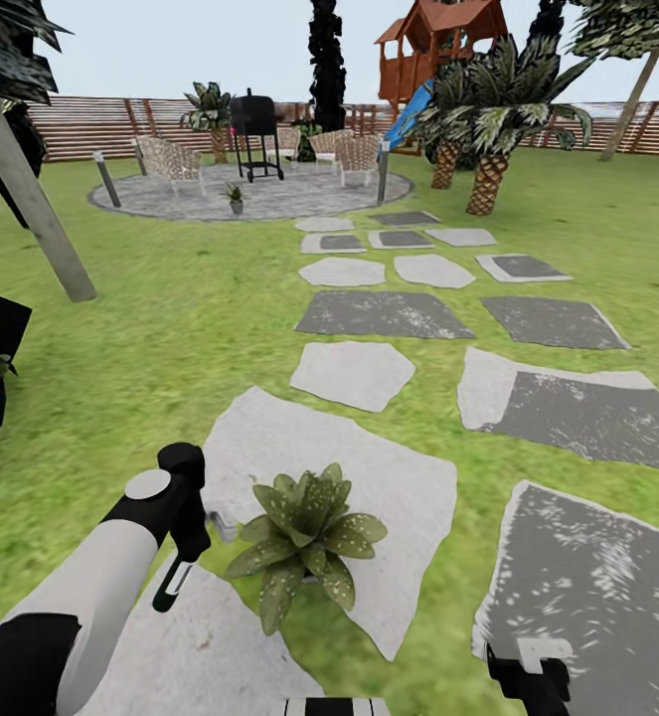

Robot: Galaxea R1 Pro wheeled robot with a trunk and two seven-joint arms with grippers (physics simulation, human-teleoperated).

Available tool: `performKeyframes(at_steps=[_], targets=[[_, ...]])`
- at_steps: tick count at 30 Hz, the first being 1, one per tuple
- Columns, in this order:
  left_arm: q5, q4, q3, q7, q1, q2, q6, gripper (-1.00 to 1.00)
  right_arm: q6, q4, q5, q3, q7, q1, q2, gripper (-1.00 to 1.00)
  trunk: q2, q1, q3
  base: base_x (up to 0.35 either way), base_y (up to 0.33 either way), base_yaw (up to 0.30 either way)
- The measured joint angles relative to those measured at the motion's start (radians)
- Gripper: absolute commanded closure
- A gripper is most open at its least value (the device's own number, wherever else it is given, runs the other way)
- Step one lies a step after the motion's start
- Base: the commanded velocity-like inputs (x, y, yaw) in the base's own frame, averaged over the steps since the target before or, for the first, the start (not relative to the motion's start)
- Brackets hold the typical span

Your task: Pick up the pesticide atomizer in the garden and spray insectifuge to fully cover both potted plants in the garden.

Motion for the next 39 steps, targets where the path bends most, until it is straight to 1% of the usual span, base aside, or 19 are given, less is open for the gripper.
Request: performKeyframes(at_steps=[9, 14, 16, 22, 26, 28, 32, 36, 39], targets=[[0.0, -0.002, 0.003, -0.001, 0.0, -0.004, 0.002, 1.0, 0.0, 0.0, 0.0, 0.001, 0.0, 0.0, 0.0, -1.0, 0.0, 0.0, 0.003, 0.009, 0.259, -0.262], [0.002, 0.001, 0.005, 0.0, 0.011, -0.003, 0.002, 1.0, 0.0, 0.001, 0.0, 0.001, 0.0, 0.0, 0.0, -1.0, 0.0, 0.0, 0.003, 0.011, 0.05, -0.254], [0.002, 0.0, 0.006, 0.0, 0.016, 0.002, 0.002, 1.0, 0.0, 0.002, 0.0, 0.002, 0.0, 0.0, 0.0, -1.0, 0.0, 0.0, 0.003, 0.0, 0.082, -0.081], [0.0, 0.004, 0.006, -0.001, 0.017, 0.004, 0.003, 1.0, 0.0, 0.002, 0.0, 0.0, 0.0, 0.0, 0.0, -1.0, 0.0, 0.0, 0.003, -0.086, 0.259, -0.036], [0.0, 0.009, 0.006, -0.001, 0.018, 0.005, 0.002, 1.0, 0.0, 0.002, 0.0, 0.001, 0.0, 0.0, 0.0, -1.0, 0.0, 0.0, 0.003, -0.12, 0.289, -0.251], [0.001, 0.002, 0.006, -0.001, 0.041, 0.001, 0.002, 1.0, 0.0, 0.002, 0.0, 0.001, 0.0, 0.0, 0.0, -1.0, 0.0, 0.0, 0.003, -0.091, 0.27, -0.293], [0.005, 0.0, 0.008, 0.0, 0.058, -0.002, 0.003, 1.0, 0.0, 0.002, 0.0, 0.001, 0.0, 0.0, 0.0, -1.0, 0.0, 0.0, 0.003, -0.02, 0.075, -0.296], [0.014, 0.008, 0.012, 0.0, 0.066, 0.006, -0.001, 1.0, 0.0, 0.002, 0.0, 0.001, 0.0, 0.0, 0.0, -1.0, 0.0, 0.0, 0.003, -0.002, 0.007, -0.258], [0.017, 0.005, 0.013, 0.0, 0.108, 0.011, -0.007, 1.0, 0.0, 0.002, 0.0, 0.0, 0.0, 0.0, 0.0, -1.0, 0.0, 0.0, 0.003, 0.0, 0.001, -0.07]])
